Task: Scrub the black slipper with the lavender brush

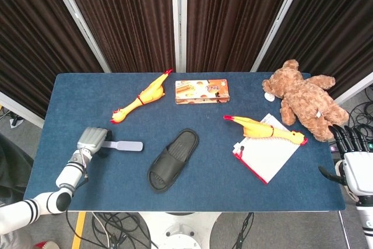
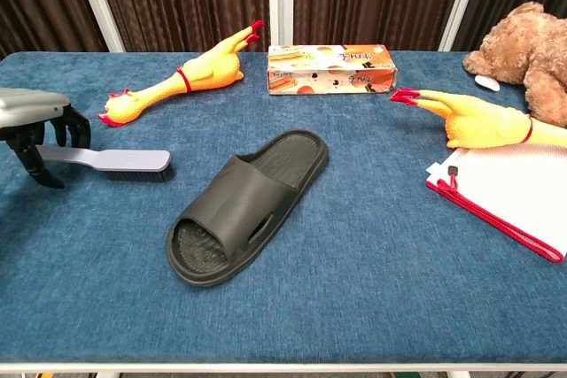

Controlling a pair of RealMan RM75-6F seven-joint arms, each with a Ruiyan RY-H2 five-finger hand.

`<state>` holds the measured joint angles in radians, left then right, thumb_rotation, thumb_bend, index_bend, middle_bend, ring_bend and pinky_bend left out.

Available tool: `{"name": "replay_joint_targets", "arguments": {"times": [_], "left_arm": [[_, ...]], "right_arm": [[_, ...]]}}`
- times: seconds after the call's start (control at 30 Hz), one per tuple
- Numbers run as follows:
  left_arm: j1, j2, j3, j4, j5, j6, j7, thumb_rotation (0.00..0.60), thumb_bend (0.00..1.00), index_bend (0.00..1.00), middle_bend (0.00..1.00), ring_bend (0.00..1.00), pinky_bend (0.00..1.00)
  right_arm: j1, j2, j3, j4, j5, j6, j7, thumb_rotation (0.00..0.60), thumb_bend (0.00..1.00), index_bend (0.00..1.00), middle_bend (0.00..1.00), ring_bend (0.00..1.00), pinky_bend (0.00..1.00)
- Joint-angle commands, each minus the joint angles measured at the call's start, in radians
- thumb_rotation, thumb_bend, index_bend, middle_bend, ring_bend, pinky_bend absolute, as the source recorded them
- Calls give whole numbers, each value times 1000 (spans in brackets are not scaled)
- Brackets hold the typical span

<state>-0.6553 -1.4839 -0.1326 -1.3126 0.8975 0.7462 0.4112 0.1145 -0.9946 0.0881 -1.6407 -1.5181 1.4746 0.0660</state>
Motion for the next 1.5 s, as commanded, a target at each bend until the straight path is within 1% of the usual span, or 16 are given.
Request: {"name": "replay_joint_targets", "arguments": {"times": [0.03,0.1,0.23,0.47,0.7,0.8,0.9,0.97,1.07,1.13,1.17,1.23,1.37,1.5], "left_arm": [[-12,2,10,-6,-13,-9,9,600,76,492,498,393,468],[-20,6,18,-13,-23,-15,16,600,80,495,504,405,470],[-29,15,32,-34,-38,-19,22,600,105,518,553,454,500],[-46,19,56,-42,-67,-46,11,600,200,607,669,561,592],[-54,17,71,-51,-81,-46,-9,600,276,693,759,637,666],[-54,17,72,-59,-81,-42,-24,600,314,752,809,680,697],[-50,11,69,-56,-67,-33,-50,600,376,816,866,731,738],[-45,9,62,-59,-56,-31,-80,600,398,860,898,762,791],[-26,9,42,-63,-14,-14,-152,600,405,935,949,815,910],[-3,1,28,-53,40,36,-202,600,405,981,982,856,982],[11,-5,22,-45,76,70,-232,600,404,995,994,881,998],[31,-8,15,-35,132,115,-283,600,412,1000,1000,924,1000],[72,10,7,-40,258,199,-426,600,480,1000,1000,975,1000],[115,30,30,-51,415,318,-549,600,517,1000,1000,989,1000]], "right_arm": [[-1,0,-1,1,1,0,1,600,51,0,69,0,1],[-1,0,-2,1,1,-1,2,600,51,0,69,0,1],[-1,-1,-3,1,2,-4,3,600,51,0,69,0,1],[-6,-2,-6,-2,5,0,-2,600,51,0,70,0,1],[-14,2,-5,-8,6,12,-4,600,52,0,71,0,2],[-17,2,-6,-9,8,14,-4,600,52,0,72,0,2],[-21,3,-6,-8,8,19,1,600,52,0,71,0,2],[-23,3,-6,-6,10,21,4,600,51,0,72,0,3],[-22,3,-5,-5,10,19,4,600,51,0,72,0,3],[-18,3,-5,-7,6,15,2,600,51,0,72,0,3],[-14,3,-5,-8,1,12,1,600,51,0,72,0,3],[-7,5,-6,-10,-8,4,-4,600,51,0,73,0,3],[31,14,-15,-25,-46,-48,-27,600,52,0,76,0,3],[121,31,-19,-69,-114,-159,-20,600,51,0,87,0,3]]}}
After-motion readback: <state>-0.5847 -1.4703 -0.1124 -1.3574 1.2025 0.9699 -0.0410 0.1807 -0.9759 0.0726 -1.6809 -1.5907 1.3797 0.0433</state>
